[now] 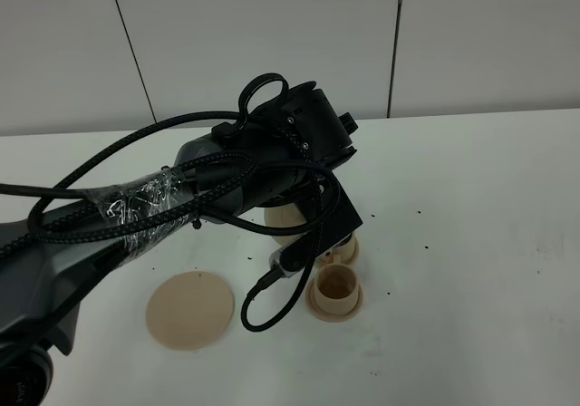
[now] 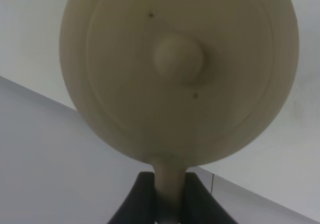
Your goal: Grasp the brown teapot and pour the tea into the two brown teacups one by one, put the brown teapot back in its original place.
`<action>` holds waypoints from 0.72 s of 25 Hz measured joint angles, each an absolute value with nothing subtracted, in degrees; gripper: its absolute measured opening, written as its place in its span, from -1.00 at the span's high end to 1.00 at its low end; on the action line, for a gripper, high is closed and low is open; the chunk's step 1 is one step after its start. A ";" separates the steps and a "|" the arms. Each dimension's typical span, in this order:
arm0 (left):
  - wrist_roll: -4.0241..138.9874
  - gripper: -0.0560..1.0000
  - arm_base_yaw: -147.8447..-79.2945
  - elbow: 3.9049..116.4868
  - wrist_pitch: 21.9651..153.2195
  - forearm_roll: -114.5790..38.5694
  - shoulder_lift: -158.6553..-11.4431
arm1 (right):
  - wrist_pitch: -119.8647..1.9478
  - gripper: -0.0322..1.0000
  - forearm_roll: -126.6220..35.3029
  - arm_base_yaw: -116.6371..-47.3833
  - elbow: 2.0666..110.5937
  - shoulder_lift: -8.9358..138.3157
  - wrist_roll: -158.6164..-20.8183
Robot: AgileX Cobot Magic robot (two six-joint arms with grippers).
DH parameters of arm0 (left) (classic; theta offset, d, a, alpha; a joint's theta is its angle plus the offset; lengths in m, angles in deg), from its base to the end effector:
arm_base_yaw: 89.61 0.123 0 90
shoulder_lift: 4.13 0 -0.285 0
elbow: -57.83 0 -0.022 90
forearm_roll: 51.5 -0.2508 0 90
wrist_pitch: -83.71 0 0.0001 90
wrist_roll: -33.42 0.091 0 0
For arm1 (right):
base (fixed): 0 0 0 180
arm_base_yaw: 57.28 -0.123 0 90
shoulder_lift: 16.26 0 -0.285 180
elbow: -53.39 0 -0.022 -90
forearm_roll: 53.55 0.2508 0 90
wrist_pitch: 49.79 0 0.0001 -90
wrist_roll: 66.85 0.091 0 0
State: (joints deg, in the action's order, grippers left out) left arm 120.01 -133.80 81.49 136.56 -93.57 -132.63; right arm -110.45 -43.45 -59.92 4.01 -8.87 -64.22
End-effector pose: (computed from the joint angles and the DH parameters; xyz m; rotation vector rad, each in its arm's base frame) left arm 0.3671 -0.2891 0.2369 2.7321 0.7250 1.1137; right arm -0.0055 0.0137 0.2745 -0.0074 2.0474 0.2686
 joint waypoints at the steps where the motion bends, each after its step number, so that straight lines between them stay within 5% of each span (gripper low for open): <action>1: 120.07 0.58 -133.80 81.49 136.56 -93.57 -132.63 | -110.45 0.47 -43.45 -59.92 4.01 -8.87 -64.22; 18: 121.52 0.58 -134.51 81.49 135.63 -93.77 -132.63 | -110.45 0.47 -43.45 -59.92 4.01 -8.87 -64.22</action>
